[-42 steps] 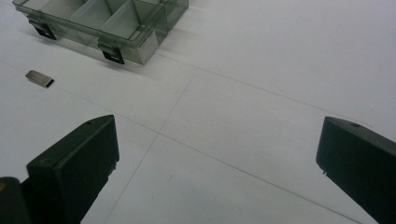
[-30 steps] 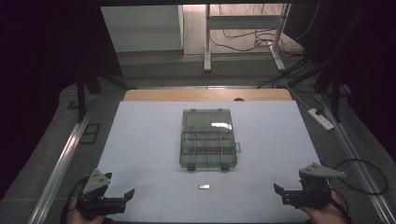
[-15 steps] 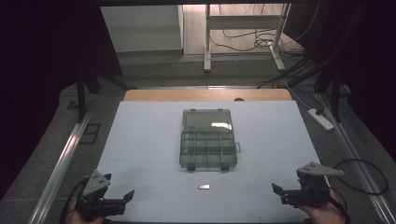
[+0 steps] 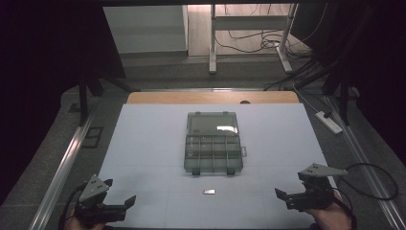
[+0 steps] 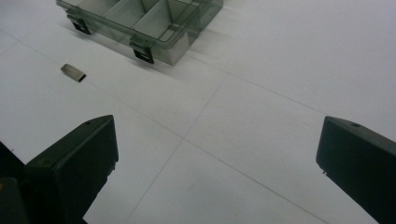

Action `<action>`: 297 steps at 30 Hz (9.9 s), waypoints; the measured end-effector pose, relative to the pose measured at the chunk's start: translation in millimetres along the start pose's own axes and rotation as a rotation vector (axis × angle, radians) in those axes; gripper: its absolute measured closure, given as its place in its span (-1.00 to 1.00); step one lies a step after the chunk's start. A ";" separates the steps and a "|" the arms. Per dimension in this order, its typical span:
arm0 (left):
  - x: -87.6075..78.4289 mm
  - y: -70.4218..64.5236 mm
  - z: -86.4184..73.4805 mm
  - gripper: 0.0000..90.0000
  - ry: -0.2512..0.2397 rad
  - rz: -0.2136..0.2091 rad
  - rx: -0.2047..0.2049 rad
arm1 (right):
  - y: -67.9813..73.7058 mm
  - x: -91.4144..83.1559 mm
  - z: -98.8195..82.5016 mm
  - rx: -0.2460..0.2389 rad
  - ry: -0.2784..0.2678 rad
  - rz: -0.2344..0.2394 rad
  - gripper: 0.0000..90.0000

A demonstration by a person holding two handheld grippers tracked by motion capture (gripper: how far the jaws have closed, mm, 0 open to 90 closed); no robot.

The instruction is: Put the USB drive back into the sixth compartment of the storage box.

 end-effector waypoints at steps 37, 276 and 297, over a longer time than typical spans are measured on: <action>-2.1 1.4 0.6 -0.91 -0.036 -0.015 -0.014 | 28.4 36.4 29.8 -0.100 0.053 0.166 -1.00; -2.2 0.7 1.1 -0.90 -0.054 -0.036 0.011 | 107.9 196.5 117.2 -0.408 0.213 0.157 0.52; -2.2 0.6 1.1 -0.90 -0.054 -0.034 0.012 | 106.0 177.2 119.5 -0.373 0.179 0.190 0.12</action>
Point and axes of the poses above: each handheld gripper's, and its own axes: x roughly forward along the jaws, z roughly out of its top, y roughly to its left, the point moved 4 cm from there along x, roughly forward along the jaws, and after that the axes turned 3 degrees about z, right-handed, at the moved point
